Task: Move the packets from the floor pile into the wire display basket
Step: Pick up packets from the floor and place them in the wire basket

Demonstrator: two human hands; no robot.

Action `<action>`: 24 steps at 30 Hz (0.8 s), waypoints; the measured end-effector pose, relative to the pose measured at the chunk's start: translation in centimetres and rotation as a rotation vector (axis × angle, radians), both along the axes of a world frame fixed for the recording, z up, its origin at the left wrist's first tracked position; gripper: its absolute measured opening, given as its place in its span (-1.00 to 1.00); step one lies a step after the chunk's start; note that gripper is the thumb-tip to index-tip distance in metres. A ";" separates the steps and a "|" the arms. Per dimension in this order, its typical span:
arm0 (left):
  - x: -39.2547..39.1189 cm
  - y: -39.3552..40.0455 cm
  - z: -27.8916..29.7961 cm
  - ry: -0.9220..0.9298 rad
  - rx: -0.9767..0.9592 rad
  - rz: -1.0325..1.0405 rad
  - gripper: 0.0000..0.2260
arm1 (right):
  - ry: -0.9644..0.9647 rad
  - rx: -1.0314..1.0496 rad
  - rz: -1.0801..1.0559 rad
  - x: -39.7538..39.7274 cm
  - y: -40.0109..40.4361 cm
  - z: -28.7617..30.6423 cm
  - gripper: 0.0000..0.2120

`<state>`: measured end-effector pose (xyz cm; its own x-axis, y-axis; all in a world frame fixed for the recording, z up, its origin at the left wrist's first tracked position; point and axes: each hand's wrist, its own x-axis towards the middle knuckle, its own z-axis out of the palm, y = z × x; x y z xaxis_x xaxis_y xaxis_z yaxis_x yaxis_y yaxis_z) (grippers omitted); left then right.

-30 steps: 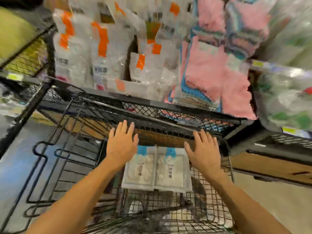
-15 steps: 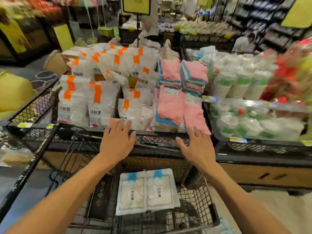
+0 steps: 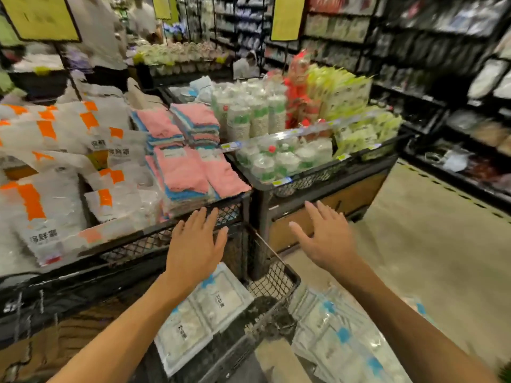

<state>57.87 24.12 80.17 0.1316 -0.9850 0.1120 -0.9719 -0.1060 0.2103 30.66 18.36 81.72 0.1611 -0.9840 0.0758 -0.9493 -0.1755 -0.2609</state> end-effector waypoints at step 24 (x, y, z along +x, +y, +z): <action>-35.9 -4.3 -3.1 -0.031 0.053 -0.750 -0.46 | 0.011 0.003 -0.783 -33.6 17.3 -5.7 -0.31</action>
<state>22.00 19.79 77.09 -0.5789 -0.8135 0.0548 -0.7929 0.5774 0.1947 -2.94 35.67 76.07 -0.5789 -0.8119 0.0756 -0.7991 0.5465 -0.2506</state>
